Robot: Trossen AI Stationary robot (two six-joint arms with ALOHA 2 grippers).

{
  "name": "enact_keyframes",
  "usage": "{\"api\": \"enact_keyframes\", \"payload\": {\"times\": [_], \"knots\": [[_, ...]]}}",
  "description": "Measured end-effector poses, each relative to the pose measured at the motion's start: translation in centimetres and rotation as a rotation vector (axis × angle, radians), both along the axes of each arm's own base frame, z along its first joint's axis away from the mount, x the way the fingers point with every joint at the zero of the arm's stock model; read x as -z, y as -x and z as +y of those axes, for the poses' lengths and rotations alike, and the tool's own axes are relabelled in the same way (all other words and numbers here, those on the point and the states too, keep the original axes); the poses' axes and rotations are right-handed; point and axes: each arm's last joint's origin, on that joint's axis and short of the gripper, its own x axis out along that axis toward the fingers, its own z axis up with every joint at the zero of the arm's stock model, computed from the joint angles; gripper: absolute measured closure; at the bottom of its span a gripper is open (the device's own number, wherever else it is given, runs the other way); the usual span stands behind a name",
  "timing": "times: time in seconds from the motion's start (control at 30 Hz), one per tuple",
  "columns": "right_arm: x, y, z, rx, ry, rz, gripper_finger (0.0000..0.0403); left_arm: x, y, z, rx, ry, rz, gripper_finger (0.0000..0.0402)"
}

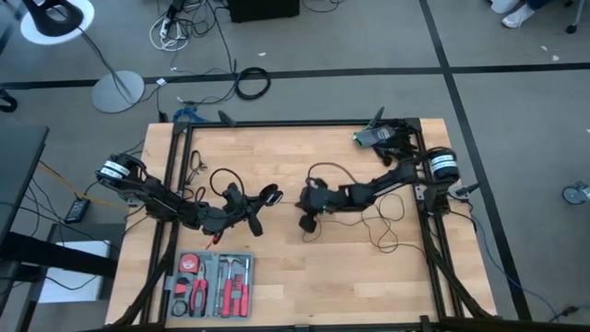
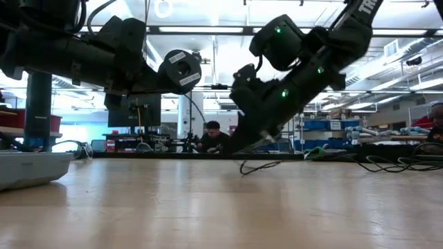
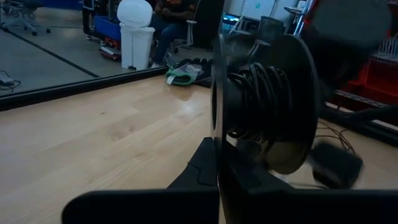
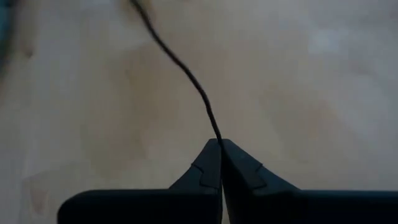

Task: Coil cords
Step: Coil the black wire onto the spool

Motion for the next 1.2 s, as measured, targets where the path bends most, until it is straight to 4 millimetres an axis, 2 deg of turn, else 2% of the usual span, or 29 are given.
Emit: {"api": "enact_keyframes", "payload": {"times": [0.13, 0.37, 0.5, 0.63, 0.77, 0.97, 1.2], "knots": [[-2.7, 1.3, -1.4, 0.039, 0.002, 0.036, 0.0401, 0.2, 0.0, 0.0, 0.0, -0.006, 0.017, 0.0401], [-8.8, 2.8, -2.8, 0.08, -0.01, -0.111, 0.0402, 0.3, 0.0, 0.1, -0.004, -0.007, 0.033, 0.0401], [-11.9, 1.6, -2.7, 0.04, 0.007, -0.153, 0.0402, 0.5, 0.0, 0.3, -0.019, -0.001, 0.046, 0.0401], [-13.7, -1.0, -1.8, -0.023, 0.051, -0.114, 0.0403, 1.1, 0.0, 0.7, -0.05, 0.029, 0.087, 0.0401], [-14.1, -4.0, -0.6, -0.087, 0.084, -0.069, 0.0403, 1.4, -0.1, 0.8, -0.087, 0.051, 0.109, 0.0401], [-12.7, -7.8, 1.3, -0.181, 0.113, -0.035, 0.0403, 1.5, 0.0, 0.8, -0.103, 0.056, 0.108, 0.0401], [-10.2, -9.9, 2.6, -0.232, 0.142, 0.002, 0.0397, 1.5, 0.0, 0.8, -0.108, 0.064, 0.101, 0.0401]]}}
